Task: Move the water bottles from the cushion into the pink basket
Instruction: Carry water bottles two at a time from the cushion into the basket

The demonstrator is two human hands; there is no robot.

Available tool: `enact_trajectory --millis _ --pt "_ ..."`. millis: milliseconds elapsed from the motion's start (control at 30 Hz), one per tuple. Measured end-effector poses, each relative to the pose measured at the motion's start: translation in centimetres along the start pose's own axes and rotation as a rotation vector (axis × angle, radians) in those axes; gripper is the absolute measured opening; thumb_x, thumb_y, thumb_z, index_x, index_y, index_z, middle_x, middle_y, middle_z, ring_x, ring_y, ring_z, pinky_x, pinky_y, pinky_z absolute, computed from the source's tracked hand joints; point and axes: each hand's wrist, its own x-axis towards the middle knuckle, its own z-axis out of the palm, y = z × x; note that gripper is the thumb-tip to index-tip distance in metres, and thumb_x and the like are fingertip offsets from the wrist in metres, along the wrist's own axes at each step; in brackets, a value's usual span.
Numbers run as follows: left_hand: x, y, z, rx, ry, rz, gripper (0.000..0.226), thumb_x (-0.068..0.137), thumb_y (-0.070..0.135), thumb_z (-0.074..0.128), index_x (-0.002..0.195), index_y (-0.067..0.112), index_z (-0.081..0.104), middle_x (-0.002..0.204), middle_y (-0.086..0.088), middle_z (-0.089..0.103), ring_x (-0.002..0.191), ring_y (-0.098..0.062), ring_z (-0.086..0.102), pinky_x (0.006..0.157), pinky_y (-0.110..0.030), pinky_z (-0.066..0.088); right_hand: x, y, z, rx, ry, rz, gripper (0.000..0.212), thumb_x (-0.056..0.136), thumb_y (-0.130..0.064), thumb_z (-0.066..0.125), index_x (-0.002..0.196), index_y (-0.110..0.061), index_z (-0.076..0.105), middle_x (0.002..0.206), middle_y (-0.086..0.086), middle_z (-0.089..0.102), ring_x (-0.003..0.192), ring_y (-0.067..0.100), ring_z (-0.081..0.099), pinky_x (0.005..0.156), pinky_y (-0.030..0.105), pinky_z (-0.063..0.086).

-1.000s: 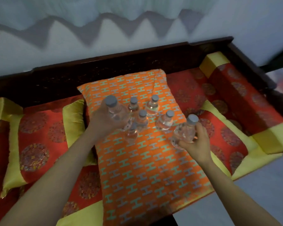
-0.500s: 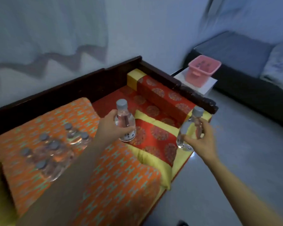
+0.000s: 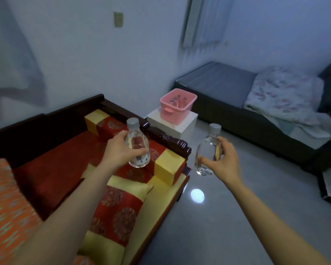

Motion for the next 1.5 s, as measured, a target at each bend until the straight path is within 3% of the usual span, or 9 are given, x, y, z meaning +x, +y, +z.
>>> enact_trajectory --millis 300,433,600,800,933,1167,1333,1400,1500 --pt "11.3 3.9 9.3 0.093 -0.058 0.026 0.066 0.049 0.052 0.087 0.103 0.024 0.061 0.092 0.009 0.068 0.085 -0.009 0.063 0.079 -0.032 0.054 11.0 8.5 -1.2 0.046 0.019 0.046 0.077 0.057 -0.032 0.088 0.125 -0.024 0.053 0.112 -0.007 0.054 0.099 0.011 0.052 0.079 0.024 0.042" --pt "18.2 5.3 13.5 0.058 -0.066 0.053 0.061 0.051 0.051 0.086 0.1 0.027 0.06 0.089 0.015 0.063 0.085 -0.006 0.06 0.068 -0.023 0.047 17.2 11.2 -1.4 0.069 0.058 0.04 0.073 0.057 -0.032 0.087 0.12 -0.031 0.051 0.106 -0.011 0.05 0.095 0.007 0.05 0.077 0.02 0.04" --pt "27.1 7.5 18.5 0.01 -0.076 0.021 0.064 0.052 0.048 0.087 0.105 0.023 0.061 0.098 0.004 0.066 0.094 -0.014 0.061 0.083 -0.035 0.052 27.1 14.0 -2.6 0.052 0.051 0.03 0.073 0.057 -0.036 0.086 0.119 -0.038 0.047 0.109 -0.008 0.052 0.092 0.001 0.05 0.071 0.015 0.038" --pt "34.5 9.4 23.6 0.037 -0.099 0.005 0.067 0.051 0.045 0.088 0.105 0.017 0.06 0.102 -0.002 0.068 0.094 -0.019 0.063 0.085 -0.04 0.053 35.2 18.2 -2.3 0.079 0.068 0.067 0.071 0.059 -0.034 0.086 0.114 -0.046 0.043 0.106 -0.014 0.05 0.094 -0.005 0.049 0.069 0.014 0.037" --pt "40.6 10.9 27.2 0.045 -0.071 0.011 0.06 0.053 0.042 0.088 0.101 0.023 0.057 0.101 0.0 0.068 0.093 -0.018 0.063 0.082 -0.037 0.053 42.8 21.9 -1.3 0.108 0.03 0.057 0.072 0.058 -0.037 0.085 0.115 -0.044 0.043 0.107 -0.014 0.05 0.094 0.004 0.051 0.072 0.018 0.041" --pt "50.2 12.3 33.4 0.04 0.029 -0.071 0.062 0.053 0.038 0.09 0.102 0.019 0.056 0.105 -0.002 0.066 0.094 -0.018 0.062 0.083 -0.038 0.052 56.4 28.0 0.9 0.16 -0.114 -0.022 0.071 0.051 -0.055 0.079 0.111 -0.05 0.041 0.105 -0.022 0.051 0.099 0.003 0.055 0.073 0.014 0.042" --pt "56.7 13.2 37.5 0.041 0.122 -0.136 0.066 0.052 0.039 0.091 0.105 0.018 0.058 0.106 -0.003 0.068 0.096 -0.019 0.063 0.087 -0.039 0.052 67.1 31.6 2.2 0.146 -0.212 -0.042 0.072 0.053 -0.049 0.082 0.113 -0.046 0.042 0.109 -0.013 0.054 0.097 0.009 0.057 0.077 0.023 0.048" --pt "58.5 12.9 38.3 0.048 0.139 -0.169 0.063 0.052 0.04 0.09 0.102 0.022 0.055 0.103 0.001 0.066 0.092 -0.016 0.062 0.082 -0.032 0.051 70.2 32.4 3.4 0.152 -0.25 -0.046 0.071 0.057 -0.04 0.085 0.114 -0.04 0.043 0.112 -0.007 0.055 0.1 0.014 0.057 0.082 0.032 0.052" --pt "61.0 12.4 38.9 0.08 0.173 -0.214 0.07 0.052 0.041 0.09 0.109 0.02 0.055 0.102 0.005 0.063 0.086 -0.012 0.06 0.071 -0.023 0.045 73.9 33.2 5.4 0.169 -0.309 -0.067 0.072 0.059 -0.036 0.085 0.119 -0.03 0.046 0.115 -0.001 0.056 0.101 0.017 0.058 0.083 0.035 0.054"
